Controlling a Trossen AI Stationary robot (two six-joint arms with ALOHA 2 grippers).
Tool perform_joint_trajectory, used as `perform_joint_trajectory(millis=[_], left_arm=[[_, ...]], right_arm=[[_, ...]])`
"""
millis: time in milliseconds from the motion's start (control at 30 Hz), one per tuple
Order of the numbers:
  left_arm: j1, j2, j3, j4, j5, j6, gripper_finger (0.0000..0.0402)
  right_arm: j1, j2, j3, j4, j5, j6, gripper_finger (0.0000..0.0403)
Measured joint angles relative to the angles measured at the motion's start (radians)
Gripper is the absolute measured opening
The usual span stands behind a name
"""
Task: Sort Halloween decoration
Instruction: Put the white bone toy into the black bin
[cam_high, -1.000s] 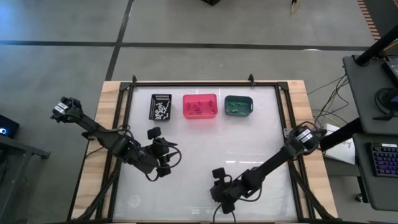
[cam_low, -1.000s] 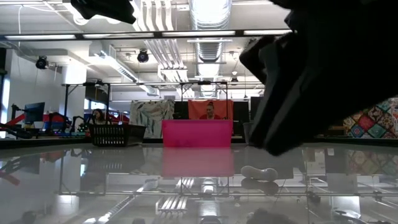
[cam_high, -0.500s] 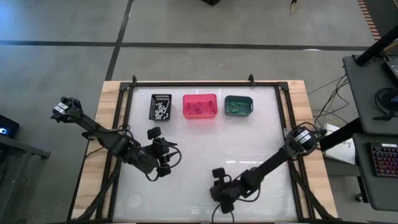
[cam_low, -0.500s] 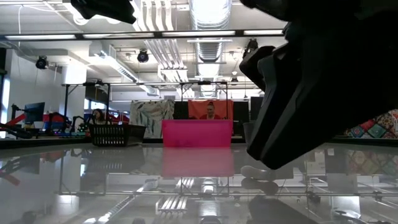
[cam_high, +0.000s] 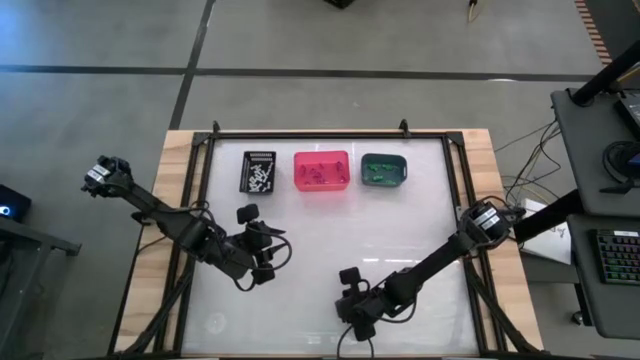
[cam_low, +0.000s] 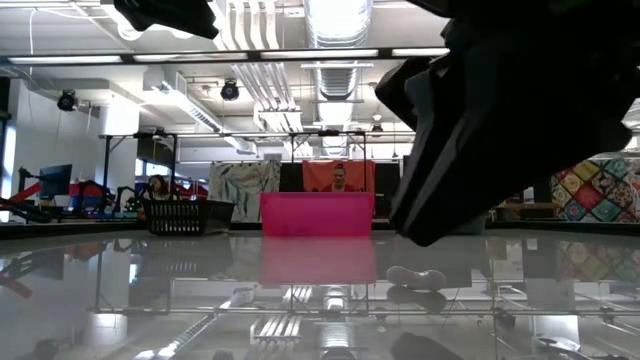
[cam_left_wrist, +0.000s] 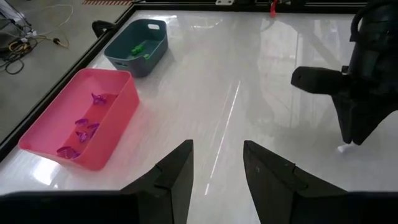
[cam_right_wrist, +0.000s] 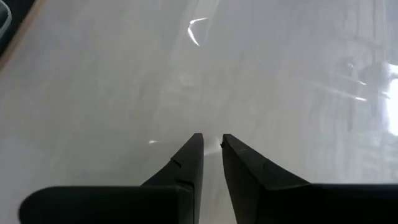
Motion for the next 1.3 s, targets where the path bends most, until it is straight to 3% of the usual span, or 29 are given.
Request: perform_joint_trajectory(millis=[133,400,533,1133,1300], left_arm=[[0.000,0.000,0.000,0.000,-0.001,0.009,0.0123],[0.001,0.000,0.000,0.000,-0.015,0.009,0.0123],[0.001,0.000,0.000,0.000,-0.016,0.009,0.0123],[0.001,0.000,0.000,0.003,-0.018,0.020,0.0123],[0.001,0.000,0.000,0.003,-0.018,0.020,0.0123]], right_arm=[[-0.014,0.000,0.001,0.000,-0.035,0.061,0.0055],[-0.016,0.000,-0.001,-0.001,-0.056,0.078,0.0126],[-0.018,0.000,-0.011,-0.002,-0.053,0.074,0.0136],[-0.022,0.043,-0.028,0.070,-0.061,0.118,0.0111],[-0.025,0.043,-0.029,0.068,-0.071,0.129,0.0063]])
